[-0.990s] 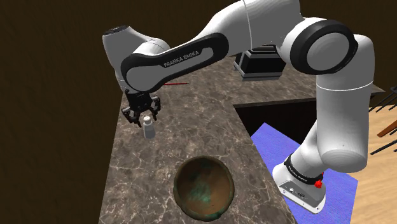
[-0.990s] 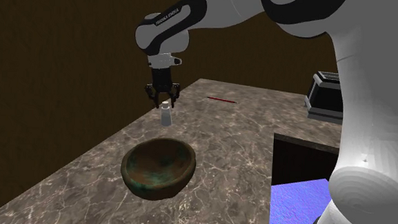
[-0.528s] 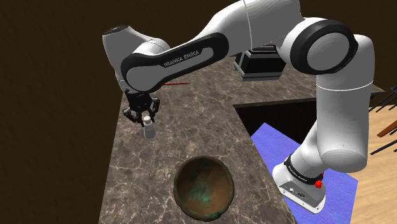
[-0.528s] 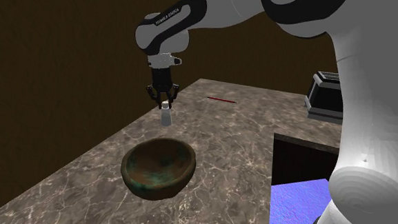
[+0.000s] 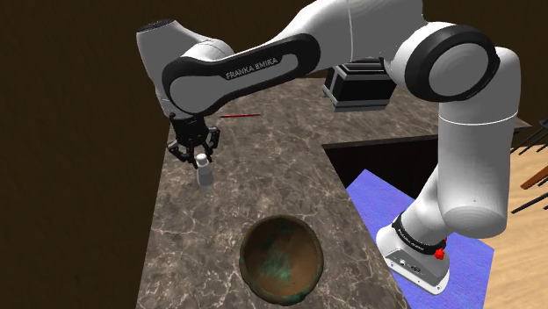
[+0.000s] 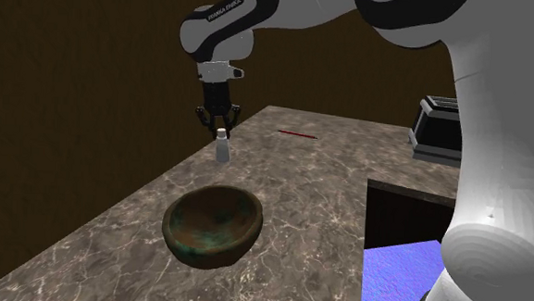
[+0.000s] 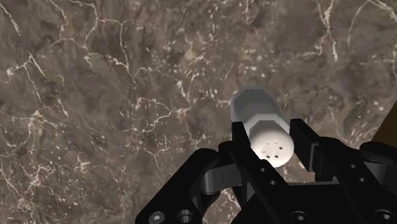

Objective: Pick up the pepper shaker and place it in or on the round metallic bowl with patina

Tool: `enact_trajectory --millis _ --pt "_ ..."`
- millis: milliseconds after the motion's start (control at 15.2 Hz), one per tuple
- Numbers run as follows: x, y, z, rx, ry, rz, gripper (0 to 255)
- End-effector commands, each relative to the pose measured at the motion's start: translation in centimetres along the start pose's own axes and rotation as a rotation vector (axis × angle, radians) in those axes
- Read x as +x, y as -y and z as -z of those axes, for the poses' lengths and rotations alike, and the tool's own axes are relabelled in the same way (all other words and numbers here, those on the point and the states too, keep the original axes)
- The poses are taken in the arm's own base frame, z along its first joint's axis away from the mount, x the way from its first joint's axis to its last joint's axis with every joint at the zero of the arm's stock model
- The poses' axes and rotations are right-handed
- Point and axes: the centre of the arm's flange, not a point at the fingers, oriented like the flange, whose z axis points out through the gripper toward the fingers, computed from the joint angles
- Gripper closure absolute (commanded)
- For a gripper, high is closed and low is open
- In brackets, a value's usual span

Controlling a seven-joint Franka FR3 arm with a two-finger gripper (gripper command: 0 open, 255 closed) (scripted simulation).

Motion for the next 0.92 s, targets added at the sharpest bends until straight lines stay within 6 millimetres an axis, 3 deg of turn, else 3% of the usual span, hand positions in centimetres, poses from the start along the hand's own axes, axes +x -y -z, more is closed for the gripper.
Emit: enact_trajectory --millis 0,858 --pt "-0.2 -0.1 1.0 0.0 0.0 0.0 255" --pt "-0.8 -0.5 7.8 0.0 0.0 0.0 255"
